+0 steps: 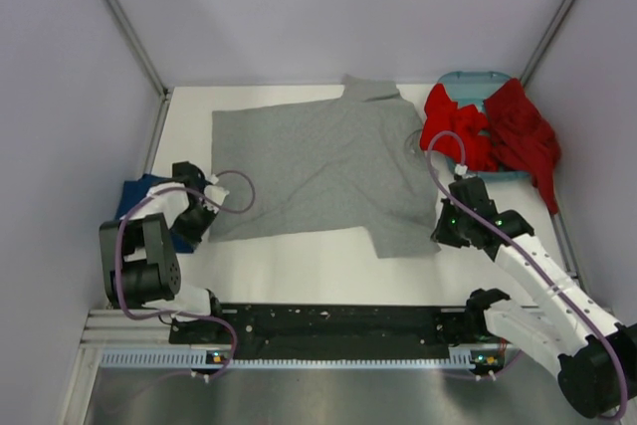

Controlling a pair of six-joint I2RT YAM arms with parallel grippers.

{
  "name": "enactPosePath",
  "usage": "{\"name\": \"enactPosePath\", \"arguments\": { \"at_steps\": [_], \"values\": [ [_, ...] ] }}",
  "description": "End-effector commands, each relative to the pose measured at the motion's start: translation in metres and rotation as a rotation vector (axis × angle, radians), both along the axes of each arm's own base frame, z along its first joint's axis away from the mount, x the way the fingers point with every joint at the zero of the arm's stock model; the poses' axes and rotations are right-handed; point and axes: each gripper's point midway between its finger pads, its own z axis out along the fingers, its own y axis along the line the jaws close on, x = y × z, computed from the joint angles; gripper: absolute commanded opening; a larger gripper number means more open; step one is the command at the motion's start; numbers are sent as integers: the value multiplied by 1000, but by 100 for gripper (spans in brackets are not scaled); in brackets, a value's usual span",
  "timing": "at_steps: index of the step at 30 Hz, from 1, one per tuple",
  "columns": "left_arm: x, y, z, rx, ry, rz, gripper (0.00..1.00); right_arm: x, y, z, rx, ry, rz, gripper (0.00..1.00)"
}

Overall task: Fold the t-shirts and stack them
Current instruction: Grap the side of the flattened tshirt closest away from the robot with both arms

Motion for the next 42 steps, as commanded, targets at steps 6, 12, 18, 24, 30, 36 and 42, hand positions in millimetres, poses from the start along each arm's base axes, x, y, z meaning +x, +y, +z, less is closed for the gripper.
{"name": "enactPosePath", "arguments": {
  "at_steps": [6, 12, 18, 24, 30, 36, 42],
  "values": [
    [25, -33, 57, -58, -177, -209, 48, -3, 4, 36, 79, -64, -27, 0],
    [16, -110, 72, -166, -263, -657, 49, 0, 5, 51, 105, -109, -42, 0],
    [-5, -99, 40, -98, -113, -797, 50, -6, 1, 51, 104, -120, -51, 0],
    [-13, -89, 15, -59, -31, -867, 52, -4, -6, 54, 64, -143, -54, 0],
    [5, -83, -4, 3, -72, -841, 44, -2, -5, 55, 63, -144, -37, 0],
    [3, -73, 7, 48, -58, -701, 0, -11, -6, 72, 77, -156, -31, 0],
    [-21, -65, 53, 76, -156, -646, 0, -45, 7, 86, 162, -63, 49, 0]
  ]
}}
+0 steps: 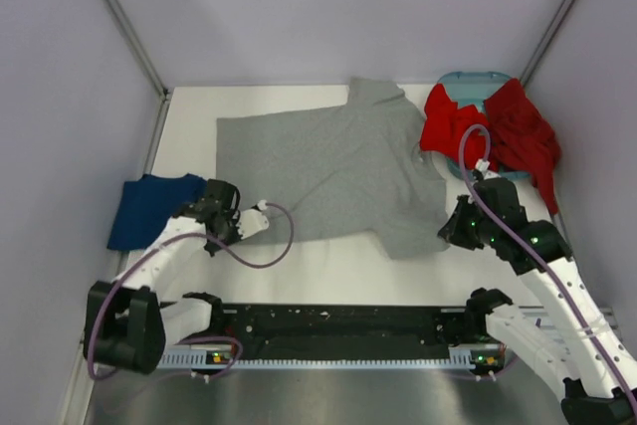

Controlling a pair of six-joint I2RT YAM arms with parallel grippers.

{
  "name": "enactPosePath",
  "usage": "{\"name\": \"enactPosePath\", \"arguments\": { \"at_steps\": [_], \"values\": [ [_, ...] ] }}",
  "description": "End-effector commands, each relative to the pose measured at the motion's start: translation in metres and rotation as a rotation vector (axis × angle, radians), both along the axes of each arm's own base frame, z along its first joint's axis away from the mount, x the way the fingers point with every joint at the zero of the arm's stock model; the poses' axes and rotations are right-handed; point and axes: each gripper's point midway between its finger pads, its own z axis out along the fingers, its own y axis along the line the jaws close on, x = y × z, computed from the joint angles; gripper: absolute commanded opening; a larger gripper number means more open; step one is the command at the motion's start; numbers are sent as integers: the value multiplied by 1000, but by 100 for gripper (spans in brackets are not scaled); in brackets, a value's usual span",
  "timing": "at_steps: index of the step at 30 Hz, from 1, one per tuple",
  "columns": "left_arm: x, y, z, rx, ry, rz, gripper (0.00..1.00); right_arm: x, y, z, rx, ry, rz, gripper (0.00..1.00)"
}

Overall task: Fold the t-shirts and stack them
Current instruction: Grap the side of the flattened tshirt closest away from the robot with both arms

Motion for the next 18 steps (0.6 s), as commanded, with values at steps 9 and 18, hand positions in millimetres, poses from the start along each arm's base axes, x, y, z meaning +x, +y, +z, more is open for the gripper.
{"name": "enactPosePath", "arguments": {
  "at_steps": [9, 18],
  "values": [
    [-9, 7, 72, -28, -164, 141, 0, -36, 12, 41, 74, 48, 137, 0],
    [78, 3, 74, -2, -259, 260, 0, 111, 14, 34, -154, -200, 152, 0]
  ]
}}
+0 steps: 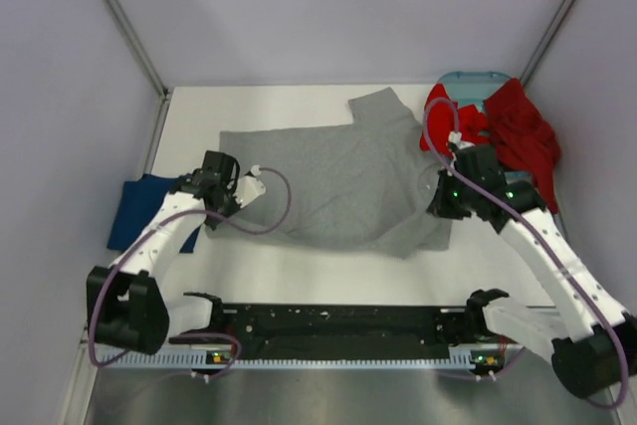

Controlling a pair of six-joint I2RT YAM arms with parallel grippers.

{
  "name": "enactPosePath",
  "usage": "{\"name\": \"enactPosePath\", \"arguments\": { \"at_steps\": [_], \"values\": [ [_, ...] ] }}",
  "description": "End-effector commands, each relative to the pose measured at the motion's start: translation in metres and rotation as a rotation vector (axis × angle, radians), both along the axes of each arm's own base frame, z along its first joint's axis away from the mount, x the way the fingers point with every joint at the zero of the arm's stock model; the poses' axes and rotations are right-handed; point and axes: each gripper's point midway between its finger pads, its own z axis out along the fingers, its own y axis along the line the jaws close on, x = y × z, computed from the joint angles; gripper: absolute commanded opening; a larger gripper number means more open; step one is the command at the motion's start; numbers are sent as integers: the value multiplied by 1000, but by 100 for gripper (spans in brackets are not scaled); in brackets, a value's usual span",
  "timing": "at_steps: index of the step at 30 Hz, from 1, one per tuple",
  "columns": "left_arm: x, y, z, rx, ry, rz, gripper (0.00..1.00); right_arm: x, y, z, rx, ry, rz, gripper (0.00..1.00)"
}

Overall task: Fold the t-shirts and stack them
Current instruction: Grap the side of the flattened tshirt closest away from the robot with both arms, then fold the flattened tshirt in 1/3 of the way

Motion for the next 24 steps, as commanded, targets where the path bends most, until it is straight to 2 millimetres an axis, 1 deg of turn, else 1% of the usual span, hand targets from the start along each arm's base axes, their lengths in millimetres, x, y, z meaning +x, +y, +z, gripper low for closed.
{"name": "enactPosePath", "arguments": {
  "at_steps": [1, 2, 3, 5, 6, 7, 8, 9, 12, 16, 22, 24],
  "values": [
    [51, 3, 0, 25, -101, 96, 0, 96, -8, 14, -93, -235, -15, 0],
    [59, 5, -3, 37, -110, 115, 0, 109, -11, 15, -93, -251, -22, 0],
    [66, 9, -7, 51, -119, 137, 0, 120, -7, 16, -71, -261, -9, 0],
    [75, 14, -15, 64, -117, 173, 0, 141, -9, 15, -89, -277, 3, 0],
    [80, 16, -18, 62, -124, 195, 0, 149, -9, 9, -111, -267, 15, 0],
    [84, 18, -19, 63, -127, 208, 0, 157, -9, 7, -130, -267, 34, 0],
    [87, 19, -22, 59, -127, 224, 0, 165, -7, 11, -138, -277, 49, 0],
    [91, 20, -22, 55, -135, 234, 0, 171, -6, 9, -147, -274, 63, 0],
    [98, 16, -25, 38, -131, 229, 0, 185, -3, 9, -169, -280, 93, 0],
    [105, 17, -28, 49, -131, 233, 0, 199, -9, 6, -224, -283, 95, 0],
    [112, 22, -33, 84, -141, 234, 0, 208, -7, -1, -232, -266, 102, 0],
    [112, 24, -35, 98, -139, 239, 0, 212, -12, -5, -260, -259, 86, 0]
  ]
}}
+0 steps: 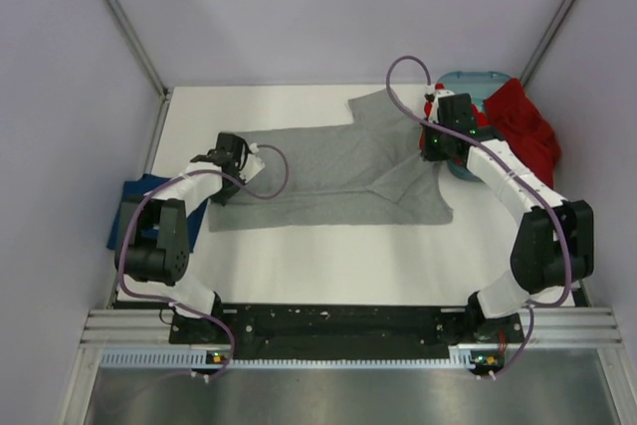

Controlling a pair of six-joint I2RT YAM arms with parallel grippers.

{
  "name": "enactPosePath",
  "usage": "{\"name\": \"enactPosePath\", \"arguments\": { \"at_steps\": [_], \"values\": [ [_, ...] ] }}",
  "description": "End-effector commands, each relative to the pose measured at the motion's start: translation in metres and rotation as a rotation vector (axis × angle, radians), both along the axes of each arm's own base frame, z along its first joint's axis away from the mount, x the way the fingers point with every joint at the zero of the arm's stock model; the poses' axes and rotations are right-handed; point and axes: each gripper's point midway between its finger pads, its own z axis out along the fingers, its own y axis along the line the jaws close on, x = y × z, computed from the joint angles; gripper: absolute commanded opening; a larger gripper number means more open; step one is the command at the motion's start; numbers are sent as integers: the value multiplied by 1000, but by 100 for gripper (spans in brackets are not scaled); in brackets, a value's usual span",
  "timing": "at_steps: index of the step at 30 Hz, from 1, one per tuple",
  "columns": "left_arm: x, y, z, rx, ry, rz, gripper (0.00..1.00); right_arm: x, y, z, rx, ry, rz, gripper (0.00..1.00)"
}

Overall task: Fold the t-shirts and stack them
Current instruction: Fold the flattened tshirt in 1/3 of the way

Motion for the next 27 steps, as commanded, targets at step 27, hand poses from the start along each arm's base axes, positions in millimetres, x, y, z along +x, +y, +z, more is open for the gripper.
{"name": "enactPosePath", "arguments": {
  "at_steps": [27],
  "values": [
    [15, 15, -3, 77, -50, 73, 27, 68, 20, -7, -6, -26, 71, 0]
  ]
}}
